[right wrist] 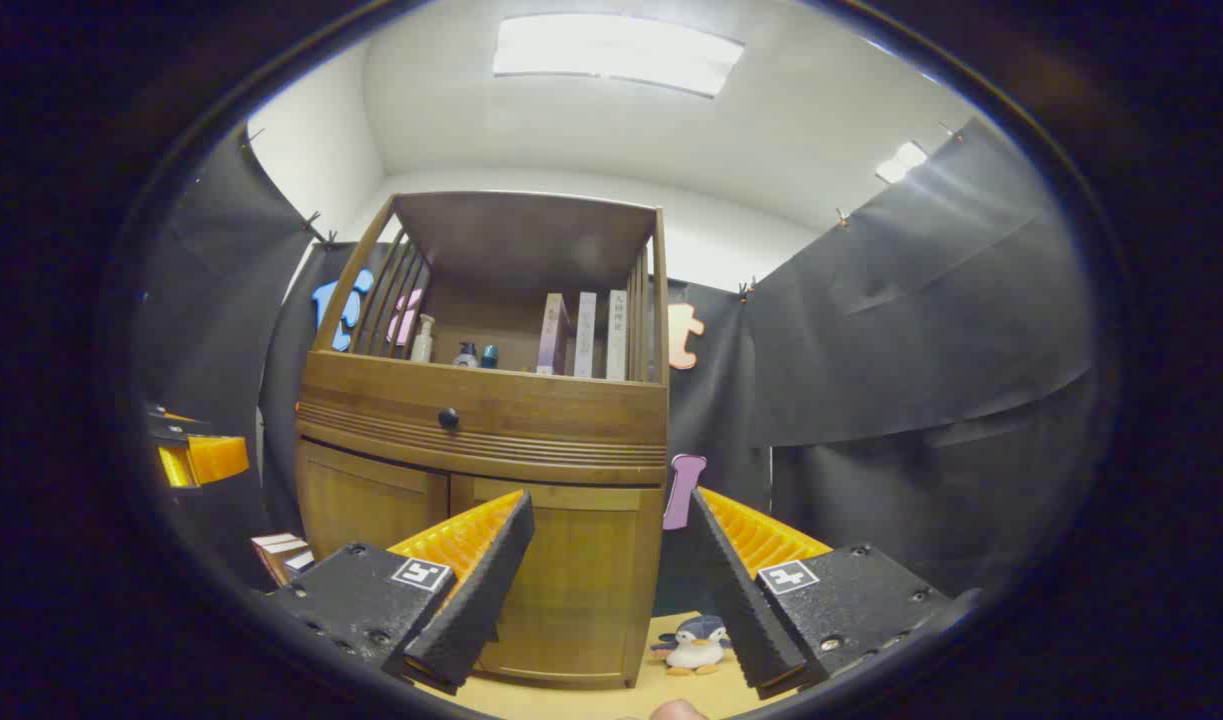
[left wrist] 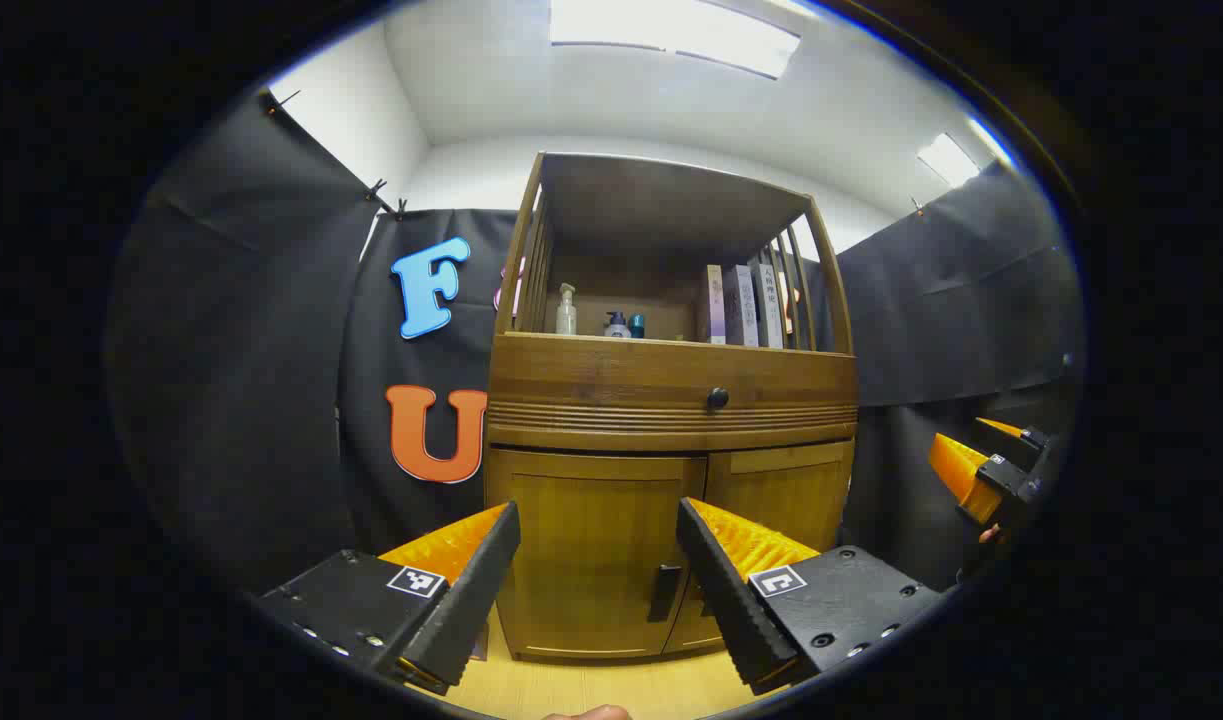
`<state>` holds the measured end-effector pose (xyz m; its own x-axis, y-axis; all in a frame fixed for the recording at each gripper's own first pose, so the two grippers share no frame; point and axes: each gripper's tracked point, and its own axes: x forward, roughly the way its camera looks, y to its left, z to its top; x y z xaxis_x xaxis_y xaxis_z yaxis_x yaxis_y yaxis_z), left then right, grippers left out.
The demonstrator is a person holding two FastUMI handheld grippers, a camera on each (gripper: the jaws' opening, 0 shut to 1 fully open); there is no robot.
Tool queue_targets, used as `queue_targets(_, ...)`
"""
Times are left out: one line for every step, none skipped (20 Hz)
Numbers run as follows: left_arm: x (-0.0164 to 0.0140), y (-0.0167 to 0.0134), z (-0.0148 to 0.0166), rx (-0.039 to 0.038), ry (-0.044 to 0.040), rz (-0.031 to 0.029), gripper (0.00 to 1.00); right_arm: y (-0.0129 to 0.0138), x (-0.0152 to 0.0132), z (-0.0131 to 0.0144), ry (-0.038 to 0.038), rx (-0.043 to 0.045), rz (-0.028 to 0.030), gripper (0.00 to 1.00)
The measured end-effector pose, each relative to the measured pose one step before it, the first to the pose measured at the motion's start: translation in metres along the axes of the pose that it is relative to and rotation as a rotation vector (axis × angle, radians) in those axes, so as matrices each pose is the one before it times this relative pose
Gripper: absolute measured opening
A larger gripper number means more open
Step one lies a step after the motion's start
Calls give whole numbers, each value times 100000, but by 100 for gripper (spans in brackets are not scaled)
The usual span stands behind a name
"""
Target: Open the right door of the double-door shoe cabinet with the right hand, and open the left door with the left hand.
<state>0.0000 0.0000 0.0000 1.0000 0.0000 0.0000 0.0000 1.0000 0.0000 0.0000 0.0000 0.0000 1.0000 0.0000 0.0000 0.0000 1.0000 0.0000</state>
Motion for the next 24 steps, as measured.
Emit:
queue_targets(39, -364, 21, -471, 347, 768, 95, -1, 11, 205, 25, 122, 2168, 100)
queue_targets(-169, -218, 43, -388, 269, 761, 95, -31, -143, -48, 178, 206, 2204, 96)
queue_targets(-105, -330, 87, -204, -56, 571, 95, 58, 85, -24, -90, 446, 1518, 100)
queue_targets(-121, -356, 111, 128, -270, 752, 95, -229, -63, -7, 11, 562, 1151, 100)
queue_targets(-149, -323, -19, 334, 86, 1204, 95, -73, -59, -6, 120, 467, 1502, 100)
queue_targets(-254, -208, -1, 414, 124, 1764, 95, -54, -241, -259, 604, 263, 1771, 97)
queue_targets(-300, -147, 114, 549, -185, 2535, 95, -79, -184, -81, 367, -305, 2100, 96)
queue_targets(-371, 7, 48, 1062, -346, 2992, 95, -340, -120, -159, 668, -636, 956, 97)
queue_targets(-365, -9, 17, 658, -325, 2939, 100, -410, -162, -228, 975, -865, 776, 97)
queue_targets(-323, -419, 128, 352, -368, 1464, 95, -460, -177, -215, 740, -436, 830, 97)
queue_targets(-377, -403, 155, 128, -305, 903, 100, -295, 44, 20, 104, 433, 1101, 97)
queue_targets(-281, -288, 401, 368, -852, 422, 100, -457, -22, 6, -13, 893, 628, 97)
queue_targets(-289, -320, 309, 580, -1236, 210, 95, -302, 30, 39, -61, 1089, 611, 97)
queue_targets(-184, -190, 115, 526, -953, -211, 100, -49, 300, -309, 219, 1115, 417, 100)
queue_targets(-37, -180, 67, 310, -435, -216, 100, -79, 6, -172, 495, 1189, 1136, 97)
queue_targets(69, -55, -308, 82, 711, -184, 100, 247, 99, -387, 848, 921, 1560, 97)
queue_targets(97, -109, -306, -390, 1121, -341, 100, 274, 119, -347, 1030, 447, 1253, 100)
queue_targets(171, -28, -131, -175, 599, -401, 95, 45, 246, -372, 659, 197, 394, 100)
queue_targets(133, 106, -14, 345, -301, -198, 95, 44, 435, -178, -145, -74, -639, 100)
queue_targets(246, 16, 103, 833, -963, -423, 100, -217, 283, -287, 207, -381, -1520, 99)
queue_targets(328, 51, 48, 1073, -781, -656, 95, 210, 565, -438, 391, -279, -1021, 100)
queue_targets(289, 83, -124, 1157, -538, -1051, 95, 607, 552, -883, 1185, -229, -626, 100)
queue_targets(388, 216, -42, 846, -708, -554, 95, 616, 535, -960, 1921, 44, 151, 100)
queue_targets(462, 230, -156, 379, -464, -878, 95, 715, 611, -1193, 2544, 122, 263, 100)
